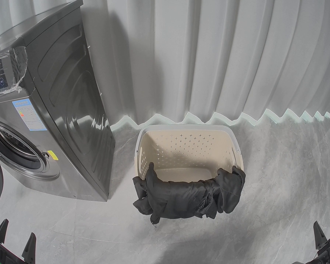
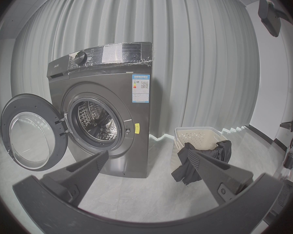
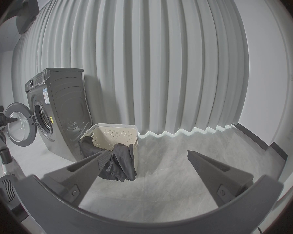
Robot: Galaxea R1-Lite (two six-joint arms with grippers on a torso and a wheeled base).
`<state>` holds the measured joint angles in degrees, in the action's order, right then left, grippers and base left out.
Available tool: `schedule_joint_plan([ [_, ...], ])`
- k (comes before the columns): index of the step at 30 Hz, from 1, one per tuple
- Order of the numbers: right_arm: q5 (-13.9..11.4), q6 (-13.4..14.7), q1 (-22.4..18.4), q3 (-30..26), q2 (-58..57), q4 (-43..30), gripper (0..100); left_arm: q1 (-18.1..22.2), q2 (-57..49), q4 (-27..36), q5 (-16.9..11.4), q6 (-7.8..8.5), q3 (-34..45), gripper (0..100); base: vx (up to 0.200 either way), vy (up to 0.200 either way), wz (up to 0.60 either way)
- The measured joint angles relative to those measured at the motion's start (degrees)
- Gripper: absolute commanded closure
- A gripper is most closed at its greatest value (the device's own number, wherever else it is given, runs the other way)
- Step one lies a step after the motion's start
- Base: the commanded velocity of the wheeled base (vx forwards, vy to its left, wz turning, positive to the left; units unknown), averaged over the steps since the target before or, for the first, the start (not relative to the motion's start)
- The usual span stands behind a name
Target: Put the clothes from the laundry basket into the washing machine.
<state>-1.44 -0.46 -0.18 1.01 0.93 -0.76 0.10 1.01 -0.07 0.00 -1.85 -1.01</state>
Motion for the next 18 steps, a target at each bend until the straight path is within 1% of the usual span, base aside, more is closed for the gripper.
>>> schedule_joint_plan([
  [4,-0.2,-0.1,0.0,0.9,0.0,1.8,0,0.0,0.0,0.0,0.0,-0.04,0.0,0,0.0,0.0,0.0],
  [8,-0.8,-0.2,0.1,6.4,0.8,1.3,0,0.0,0.0,0.0,0.0,-0.02,0.0,0,0.0,0.0,0.0],
  [11,-2.3,-0.3,0.3,10.4,3.8,-0.6,0,0.0,0.0,0.0,0.0,0.0,0.0,0,0.0,0.0,0.0],
  [13,-3.2,-0.3,0.6,12.1,7.3,-1.5,0,0.0,0.0,0.0,0.0,-0.02,0.0,0,0.0,0.0,0.0],
  [18,-6.0,-0.1,1.2,14.7,18.2,-2.6,0,0.0,0.0,0.0,0.0,-0.04,0.0,0,0.0,0.0,0.0],
])
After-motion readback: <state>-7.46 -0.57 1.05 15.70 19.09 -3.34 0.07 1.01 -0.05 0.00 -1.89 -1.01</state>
